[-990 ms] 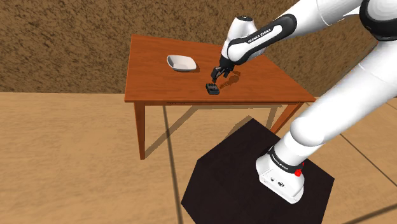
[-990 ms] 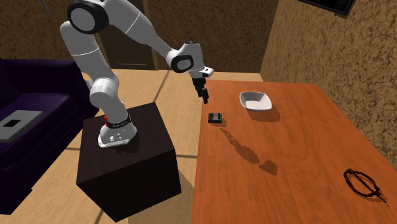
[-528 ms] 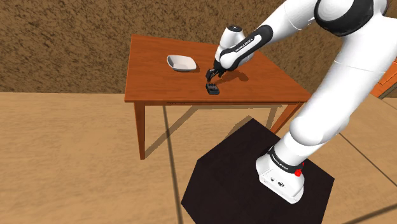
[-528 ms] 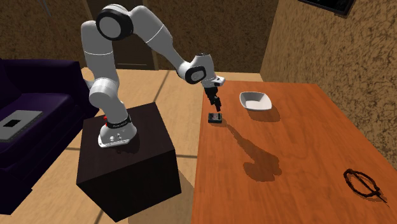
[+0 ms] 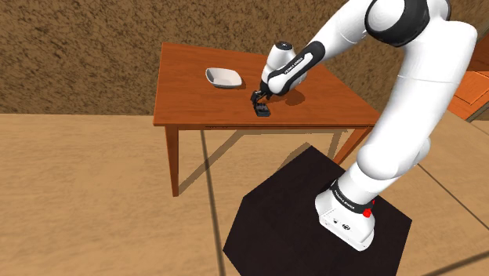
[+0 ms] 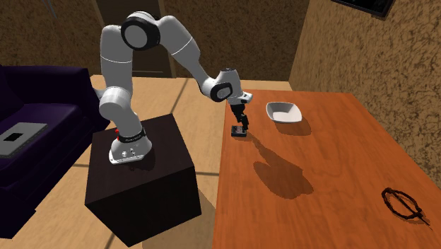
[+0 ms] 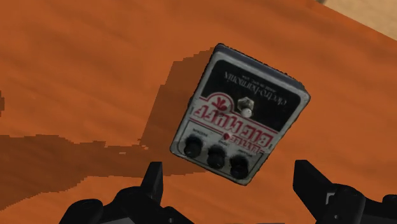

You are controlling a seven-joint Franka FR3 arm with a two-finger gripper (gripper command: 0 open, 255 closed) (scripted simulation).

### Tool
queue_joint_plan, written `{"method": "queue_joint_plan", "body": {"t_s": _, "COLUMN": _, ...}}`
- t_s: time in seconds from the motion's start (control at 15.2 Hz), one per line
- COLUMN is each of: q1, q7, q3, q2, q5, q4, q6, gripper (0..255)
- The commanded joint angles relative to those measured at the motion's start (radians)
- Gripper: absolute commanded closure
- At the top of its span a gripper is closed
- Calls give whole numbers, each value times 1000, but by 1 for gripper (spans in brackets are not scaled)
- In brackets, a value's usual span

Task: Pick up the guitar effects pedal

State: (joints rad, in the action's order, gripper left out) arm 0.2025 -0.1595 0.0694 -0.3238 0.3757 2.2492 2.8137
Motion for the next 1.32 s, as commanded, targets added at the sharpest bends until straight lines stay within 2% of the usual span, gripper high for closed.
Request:
{"method": "queue_joint_plan", "body": {"t_s": 0.0, "q1": -9, "q7": -20, "q3": 11, "q2": -33, "q5": 17, "q4": -2, "q6": 31, "gripper": 0}}
{"method": "queue_joint_plan", "body": {"t_s": 0.13, "q1": -10, "q7": -20, "q3": 12, "q2": -33, "q5": 17, "q4": -2, "q6": 31, "gripper": 0}}
{"method": "queue_joint_plan", "body": {"t_s": 0.2, "q1": -9, "q7": -20, "q3": 12, "q2": -32, "q5": 16, "q4": -1, "q6": 30, "gripper": 255}}
{"method": "queue_joint_plan", "body": {"t_s": 0.79, "q1": -10, "q7": -20, "q3": 12, "q2": -33, "q5": 17, "q4": -2, "q6": 31, "gripper": 255}}
{"method": "queue_joint_plan", "body": {"t_s": 1.25, "q1": 8, "q7": 24, "q3": -15, "q2": 50, "q5": -23, "q4": 3, "q6": -47, "gripper": 255}}
